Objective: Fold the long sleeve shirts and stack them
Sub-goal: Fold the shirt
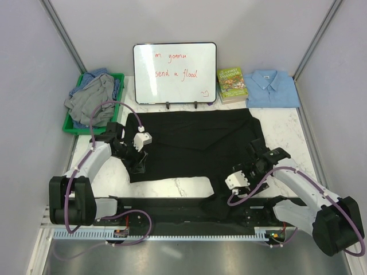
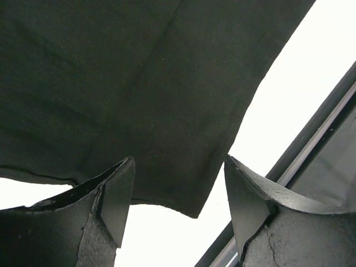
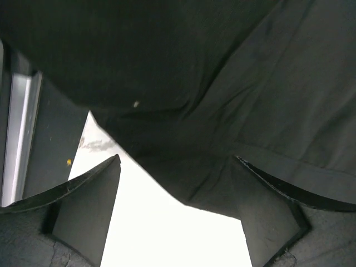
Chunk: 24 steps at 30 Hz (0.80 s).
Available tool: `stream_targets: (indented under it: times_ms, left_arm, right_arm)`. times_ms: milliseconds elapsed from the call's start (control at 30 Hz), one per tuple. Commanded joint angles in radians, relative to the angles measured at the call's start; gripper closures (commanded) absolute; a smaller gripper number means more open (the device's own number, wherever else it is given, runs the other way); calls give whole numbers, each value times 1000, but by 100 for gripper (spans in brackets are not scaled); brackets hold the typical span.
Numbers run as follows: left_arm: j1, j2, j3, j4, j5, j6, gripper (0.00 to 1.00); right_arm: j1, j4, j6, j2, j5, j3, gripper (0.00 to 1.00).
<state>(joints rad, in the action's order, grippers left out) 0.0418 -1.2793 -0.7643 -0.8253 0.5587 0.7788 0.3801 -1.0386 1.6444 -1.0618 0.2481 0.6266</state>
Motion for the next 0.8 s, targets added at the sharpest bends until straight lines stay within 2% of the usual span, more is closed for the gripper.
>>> stream_targets:
  times_ms: [0,267,433,533,667,767]
  left_arm:
    - [1,14,11,37,-13,-15,27]
    - [1,-17,5,48,-16,2,27]
    - [1,-44,-6,58,-14,5,27]
    - [1,-60,-12,63,-19,5,27]
    - [1,-63,-7,71,-22,-4,28]
    - [0,-46,0,68,-20,-10,28]
  right_arm:
    - [42,17,-84,37,106,21,14]
    - [146,-276,-164,71,282,214,12]
    - [178,-421,-190,11,397,353,10]
    - [282,-419,-316,-52,447,491,10]
    - [445,-383,-474,-154,436,544,15]
    - [489,-371,-541,-181,431,536,19]
